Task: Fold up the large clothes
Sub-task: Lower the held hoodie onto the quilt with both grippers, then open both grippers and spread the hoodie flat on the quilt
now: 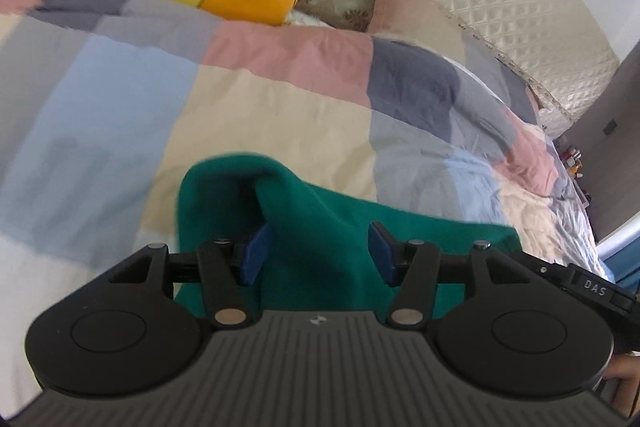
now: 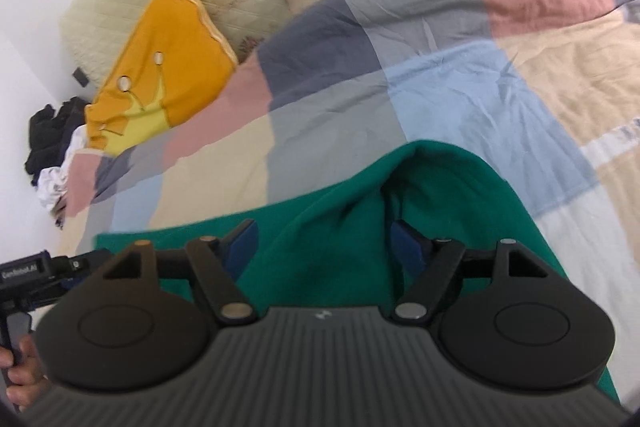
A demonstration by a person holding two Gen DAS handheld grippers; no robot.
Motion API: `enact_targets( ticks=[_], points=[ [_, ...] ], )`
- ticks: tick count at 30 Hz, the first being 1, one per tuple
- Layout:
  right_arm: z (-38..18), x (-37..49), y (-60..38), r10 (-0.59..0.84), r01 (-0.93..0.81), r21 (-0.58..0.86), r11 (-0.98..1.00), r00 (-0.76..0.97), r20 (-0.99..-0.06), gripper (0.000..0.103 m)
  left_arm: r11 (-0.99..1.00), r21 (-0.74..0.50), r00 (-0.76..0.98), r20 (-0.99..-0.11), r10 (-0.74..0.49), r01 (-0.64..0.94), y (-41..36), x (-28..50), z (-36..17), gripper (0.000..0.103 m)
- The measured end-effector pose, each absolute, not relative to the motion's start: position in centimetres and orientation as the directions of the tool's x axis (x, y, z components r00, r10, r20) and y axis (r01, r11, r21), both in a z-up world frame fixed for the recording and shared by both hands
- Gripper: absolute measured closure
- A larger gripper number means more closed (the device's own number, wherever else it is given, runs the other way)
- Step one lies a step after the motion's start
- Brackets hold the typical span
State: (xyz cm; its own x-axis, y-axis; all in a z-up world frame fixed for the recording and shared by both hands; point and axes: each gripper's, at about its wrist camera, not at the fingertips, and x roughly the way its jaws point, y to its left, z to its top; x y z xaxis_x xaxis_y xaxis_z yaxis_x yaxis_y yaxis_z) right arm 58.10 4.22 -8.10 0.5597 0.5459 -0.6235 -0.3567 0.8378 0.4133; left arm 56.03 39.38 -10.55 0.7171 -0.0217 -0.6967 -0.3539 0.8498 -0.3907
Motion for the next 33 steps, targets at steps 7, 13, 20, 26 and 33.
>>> enact_targets(
  ticks=[7,13,20,26,33],
  points=[
    [-2.7,48.8,0.3,0.560,-0.417,0.374,0.828,0.601,-0.570,0.028,0.884,-0.335,0.759,-0.650,0.035,-0.327,34.2,46.3,-3.8,0.042],
    [0.9,40.6,-2.7,0.567,-0.472,0.318,0.822,0.634,-0.526,0.028,0.900,-0.313,0.789,-0.612,0.052,-0.302,28.6,37.2,1.3,0.042],
    [4.3,32.0,-6.2,0.580,-0.528,0.251,0.812,0.674,-0.458,0.028,0.924,-0.280,0.825,-0.562,0.061,-0.260,21.8,27.2,5.4,0.042],
    [3.8,26.4,-8.5,0.571,-0.552,0.185,0.813,0.696,-0.435,0.028,0.933,-0.270,0.830,-0.556,0.051,-0.238,17.9,20.7,5.2,0.042],
    [0.8,22.0,-10.9,0.563,-0.550,0.169,0.818,0.706,-0.430,0.028,0.935,-0.272,0.812,-0.584,0.028,-0.228,15.0,15.9,1.7,0.042]
  ],
)
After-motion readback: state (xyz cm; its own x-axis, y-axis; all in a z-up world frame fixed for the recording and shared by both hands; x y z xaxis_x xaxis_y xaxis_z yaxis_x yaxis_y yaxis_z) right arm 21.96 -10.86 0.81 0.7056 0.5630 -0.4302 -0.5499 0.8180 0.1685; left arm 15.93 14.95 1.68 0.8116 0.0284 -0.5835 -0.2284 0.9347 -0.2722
